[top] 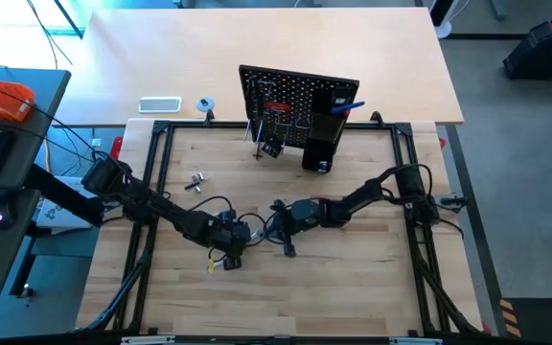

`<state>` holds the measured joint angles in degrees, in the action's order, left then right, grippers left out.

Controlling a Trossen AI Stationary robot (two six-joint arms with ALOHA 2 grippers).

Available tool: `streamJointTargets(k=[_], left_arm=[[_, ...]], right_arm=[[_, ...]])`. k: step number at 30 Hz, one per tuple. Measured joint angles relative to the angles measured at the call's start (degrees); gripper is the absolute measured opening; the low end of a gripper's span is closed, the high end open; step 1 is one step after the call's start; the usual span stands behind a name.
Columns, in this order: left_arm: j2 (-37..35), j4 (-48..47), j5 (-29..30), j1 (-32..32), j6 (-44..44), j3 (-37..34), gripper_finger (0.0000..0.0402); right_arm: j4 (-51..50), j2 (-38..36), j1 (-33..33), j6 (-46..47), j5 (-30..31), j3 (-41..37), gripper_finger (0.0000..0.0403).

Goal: Hang tools onto peg board
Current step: Hang the wrench on the peg board

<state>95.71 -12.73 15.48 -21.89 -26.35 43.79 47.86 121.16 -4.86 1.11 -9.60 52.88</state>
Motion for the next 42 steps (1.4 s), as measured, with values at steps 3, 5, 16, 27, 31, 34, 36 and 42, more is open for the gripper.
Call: streamJointTargets(k=[3,5,16,27,31,34,36,42], left_arm=[[0.0,0.3,-0.2,0.0,0.0,0.0,0.0182],[0.0,0.4,-0.2,0.0,0.0,0.0,0.0182],[0.0,0.4,-0.5,0.1,0.0,0.0,0.0182],[0.0,0.2,-0.4,0.0,0.0,0.0,0.0182],[0.0,0.1,-0.5,0.0,0.0,0.0,0.0182],[0.0,-0.1,-0.6,0.0,0.0,0.1,0.0181],[0.0,-0.4,-0.7,0.0,-0.2,0.1,0.0179],[0.0,-0.6,-0.9,0.0,-0.2,0.1,0.0171]], right_arm=[[0.0,0.0,0.0,-0.7,0.7,0.0,0.0008],[0.0,0.0,0.0,-0.5,2.0,0.0,0.0013],[-6.7,5.4,0.8,1.6,-0.3,7.2,0.0041],[-7.4,5.1,0.8,1.4,-1.1,7.5,0.0041],[-7.4,5.0,0.8,1.4,-1.2,7.5,0.0041],[-7.4,5.0,0.8,1.4,-1.2,7.5,0.0041],[-7.4,5.0,0.8,1.2,-1.0,7.5,0.0041],[-7.8,5.0,1.6,1.5,-0.7,7.5,0.0041]])
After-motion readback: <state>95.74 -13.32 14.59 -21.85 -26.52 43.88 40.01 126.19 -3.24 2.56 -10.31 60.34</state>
